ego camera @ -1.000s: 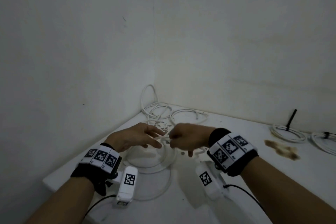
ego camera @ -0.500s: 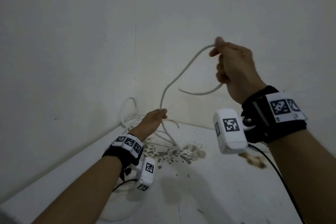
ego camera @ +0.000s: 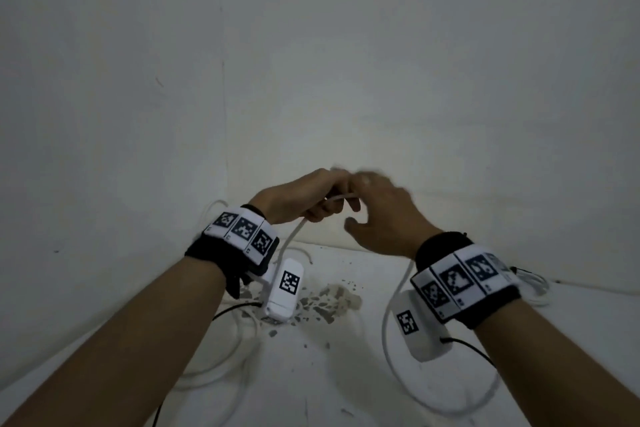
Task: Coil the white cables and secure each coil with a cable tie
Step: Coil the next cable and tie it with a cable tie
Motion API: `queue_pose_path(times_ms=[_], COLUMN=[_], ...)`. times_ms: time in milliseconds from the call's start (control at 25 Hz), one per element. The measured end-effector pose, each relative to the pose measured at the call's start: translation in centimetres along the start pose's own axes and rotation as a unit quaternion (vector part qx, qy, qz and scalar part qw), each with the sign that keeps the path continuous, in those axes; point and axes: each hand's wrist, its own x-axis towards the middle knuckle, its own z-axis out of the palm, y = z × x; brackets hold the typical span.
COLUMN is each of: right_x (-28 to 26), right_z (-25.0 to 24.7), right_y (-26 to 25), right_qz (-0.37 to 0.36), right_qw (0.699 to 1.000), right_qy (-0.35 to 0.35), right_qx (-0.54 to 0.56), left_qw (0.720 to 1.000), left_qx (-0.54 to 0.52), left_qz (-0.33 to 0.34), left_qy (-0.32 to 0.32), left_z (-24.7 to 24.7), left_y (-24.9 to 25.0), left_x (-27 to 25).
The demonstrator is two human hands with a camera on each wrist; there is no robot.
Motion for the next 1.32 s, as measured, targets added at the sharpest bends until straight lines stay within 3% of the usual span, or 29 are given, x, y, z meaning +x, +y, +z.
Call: queue_pose_path(times_ms=[80,200,320,480,520,560,640,720,800,920,1000,1040,1120,1200,1320], right_x=[0.5,0.7,1.0,1.8,1.9,2.1,2.0,1.4,1.2,1.5,1.8,1.8,1.7,1.2,0.0], right_z=[0.6,0.2,-1.3,-2.9,-2.8,-2.4,-0.7,1.2,2.6,3.5,3.4,3.4,3.8,4.8,7.2], right_y=[-0.3,0.1,0.8,1.5,1.8,2.3,3.0,2.3,0.7,-0.8,-0.6,0.0,1.8,3.7,6.4], right_qz=[-0.014,0.045,0.143,0.222,0.236,0.250,0.245,0.184,0.125,0.102,0.128,0.154,0.227,0.296,0.372], right_qw=[0.993,0.956,0.827,0.702,0.694,0.717,0.840,0.941,0.965,0.938,0.910,0.886,0.809,0.737,0.704], right_qy=[0.006,0.120,0.253,0.378,0.385,0.386,0.330,0.212,0.178,0.230,0.247,0.260,0.273,0.271,0.270], right_qx=[0.120,0.264,0.481,0.561,0.561,0.524,0.354,0.190,0.144,0.237,0.307,0.352,0.468,0.544,0.542], left_qw=[0.999,0.993,0.972,0.942,0.939,0.938,0.917,0.907,0.924,0.934,0.911,0.891,0.855,0.842,0.854], left_qx=[-0.006,0.011,0.107,0.108,0.066,-0.008,-0.183,-0.232,-0.188,-0.198,-0.311,-0.375,-0.464,-0.497,-0.497], left_qz=[0.030,0.041,-0.051,-0.231,-0.245,-0.238,-0.180,-0.131,-0.122,-0.104,-0.069,-0.053,-0.031,-0.037,-0.077], left_qy=[0.039,0.106,0.201,0.219,0.233,0.251,0.304,0.327,0.309,0.280,0.262,0.250,0.230,0.207,0.131], left_z=[0.2,-1.0,-3.3,-4.8,-4.7,-4.6,-4.2,-4.4,-4.2,-3.0,-2.5,-2.4,-2.2,-1.5,0.1], left_y=[-1.0,-4.3,-9.4,-13.8,-13.7,-13.3,-11.4,-9.8,-8.3,-7.2,-7.2,-7.4,-7.9,-8.3,-9.0], left_x=[-0.5,-1.9,-2.8,-3.4,-3.5,-3.3,-2.9,-2.1,-1.2,-0.4,-0.3,-0.3,-0.6,-0.9,-1.2])
